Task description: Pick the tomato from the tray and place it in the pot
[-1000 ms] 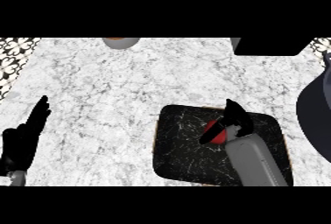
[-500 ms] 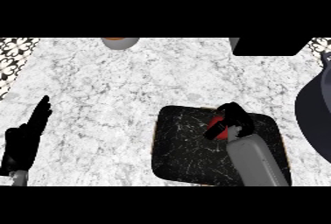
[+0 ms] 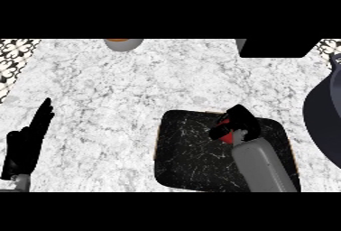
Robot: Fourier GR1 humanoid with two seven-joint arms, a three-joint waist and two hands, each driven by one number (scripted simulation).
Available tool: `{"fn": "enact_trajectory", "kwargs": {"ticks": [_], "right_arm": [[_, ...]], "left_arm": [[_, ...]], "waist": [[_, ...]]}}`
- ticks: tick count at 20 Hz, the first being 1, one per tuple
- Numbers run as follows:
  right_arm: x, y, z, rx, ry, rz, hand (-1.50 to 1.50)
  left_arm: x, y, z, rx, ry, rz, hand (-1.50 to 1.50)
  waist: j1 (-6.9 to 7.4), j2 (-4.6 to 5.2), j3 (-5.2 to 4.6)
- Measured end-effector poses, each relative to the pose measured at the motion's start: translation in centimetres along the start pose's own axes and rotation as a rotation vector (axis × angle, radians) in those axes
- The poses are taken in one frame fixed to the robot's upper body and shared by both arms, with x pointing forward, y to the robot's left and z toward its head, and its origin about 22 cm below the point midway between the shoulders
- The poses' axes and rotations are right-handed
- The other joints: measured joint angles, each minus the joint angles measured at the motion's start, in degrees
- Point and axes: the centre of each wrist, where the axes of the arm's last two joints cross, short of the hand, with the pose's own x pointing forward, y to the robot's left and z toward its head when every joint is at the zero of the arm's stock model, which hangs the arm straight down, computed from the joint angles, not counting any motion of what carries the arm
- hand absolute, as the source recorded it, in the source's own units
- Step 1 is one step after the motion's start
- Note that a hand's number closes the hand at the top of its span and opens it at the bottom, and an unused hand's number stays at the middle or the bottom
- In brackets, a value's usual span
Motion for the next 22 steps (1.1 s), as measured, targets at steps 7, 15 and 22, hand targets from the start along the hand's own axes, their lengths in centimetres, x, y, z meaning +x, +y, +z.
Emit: {"fn": "enact_trajectory", "kwargs": {"ticks": [7, 15, 22], "right_arm": [[-2.3, 1.5, 1.7, 0.092, -0.423, 0.347, 1.50], [-4.8, -0.2, 6.3, 0.107, -0.975, 0.686, 1.50], [-7.3, -8.1, 10.5, -0.179, -1.353, 0.637, 1.50]], "left_arm": [[-0.3, 0.2, 0.1, 0.006, 0.020, -0.006, 0.00], [-1.3, 0.6, 0.6, 0.023, 0.069, -0.009, 0.00], [-2.5, 2.0, 1.4, 0.085, 0.112, -0.003, 0.00]], "waist": [[-0.22, -1.07, 0.20], [-2.88, -2.99, 0.62], [-7.30, -3.25, 0.97]]}}
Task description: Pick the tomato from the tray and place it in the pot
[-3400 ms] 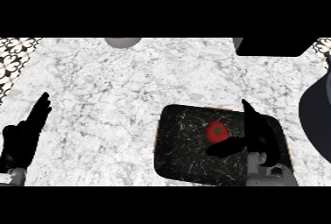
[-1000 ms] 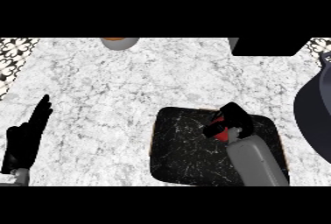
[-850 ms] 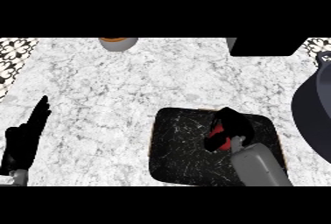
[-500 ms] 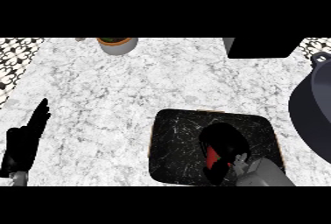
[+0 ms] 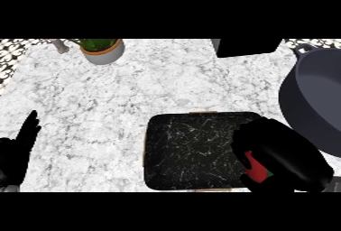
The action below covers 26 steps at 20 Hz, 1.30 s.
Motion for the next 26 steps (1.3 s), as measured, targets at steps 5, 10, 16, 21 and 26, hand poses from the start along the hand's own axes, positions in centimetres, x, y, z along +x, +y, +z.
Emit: {"fn": "enact_trajectory", "kwargs": {"ticks": [5, 10, 16, 21, 26], "right_arm": [[-1.9, -3.0, 4.1, -0.180, -0.076, -0.033, 1.50], [-5.6, -4.4, 8.3, -0.288, -0.084, -0.124, 1.50], [-11.9, -6.3, 15.3, -0.397, -0.067, -0.207, 1.50], [-16.6, -7.8, 21.3, -0.478, 0.014, -0.226, 1.50], [-19.9, -7.8, 23.1, -0.500, 0.094, -0.199, 1.50]], "left_arm": [[-0.2, 1.1, 0.3, 0.037, 0.001, 0.011, 0.00], [-0.2, 1.2, 0.7, 0.041, -0.015, 0.020, 0.00], [0.5, 1.0, 0.7, 0.011, -0.049, 0.014, 0.00], [1.8, -0.1, 0.0, -0.040, -0.087, 0.008, 0.00], [2.8, -1.1, -0.5, -0.080, -0.117, 0.001, 0.00]], "waist": [[-1.64, 1.02, 0.15], [-1.33, 1.92, 0.09], [1.25, 2.76, -0.19], [4.83, 3.42, -0.42], [7.30, 3.77, -0.50]]}}
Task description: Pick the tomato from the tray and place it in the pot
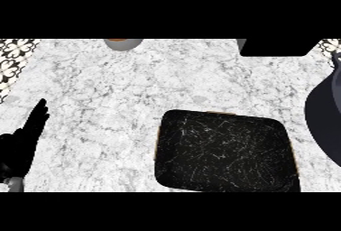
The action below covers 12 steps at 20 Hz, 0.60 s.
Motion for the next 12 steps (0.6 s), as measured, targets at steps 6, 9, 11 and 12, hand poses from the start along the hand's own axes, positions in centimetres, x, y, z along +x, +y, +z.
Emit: {"fn": "enact_trajectory", "kwargs": {"ticks": [6, 9, 11, 12], "right_arm": [[-2.6, 1.5, -2.1, 0.030, 0.011, 0.023, 1.50], [-3.7, 3.4, -3.4, 0.059, 0.002, 0.054, 1.50], [-4.3, 5.1, -4.5, 0.082, -0.008, 0.086, 1.50], [-4.6, 5.6, -5.2, 0.093, -0.012, 0.088, 1.50]], "left_arm": [[0.7, -0.7, -0.8, -0.021, -0.013, -0.004, 0.00], [0.8, -0.5, -1.4, -0.023, -0.013, -0.005, 0.00], [0.5, -1.1, -1.3, -0.026, -0.016, -0.001, 0.00], [0.4, -1.2, -1.0, -0.029, -0.016, -0.002, 0.00]], "waist": [[1.32, 0.22, -0.04], [1.54, 0.26, -0.06], [1.94, 0.34, -0.06], [2.14, 0.35, -0.04]]}}
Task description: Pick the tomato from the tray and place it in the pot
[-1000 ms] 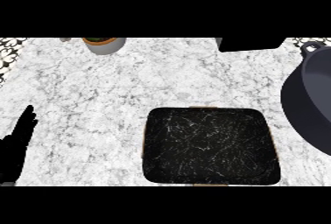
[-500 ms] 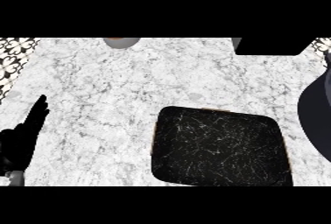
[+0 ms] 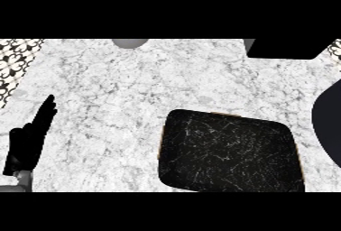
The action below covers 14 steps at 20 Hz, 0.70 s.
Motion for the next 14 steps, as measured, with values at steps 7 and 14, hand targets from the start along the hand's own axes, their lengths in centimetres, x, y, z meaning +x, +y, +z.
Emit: {"fn": "enact_trajectory", "kwargs": {"ticks": [7, 14], "right_arm": [[-1.9, 4.4, -2.8, 0.092, 0.045, -0.123, -1.50], [-2.6, 6.2, -4.7, 0.102, 0.051, -0.228, -1.50]], "left_arm": [[-0.1, -0.2, 0.1, -0.008, -0.003, 0.001, 0.00], [0.3, 0.5, -0.3, 0.007, 0.011, 0.000, 0.00]], "waist": [[-0.03, 0.00, -0.01], [-0.63, -0.11, -0.02]]}}
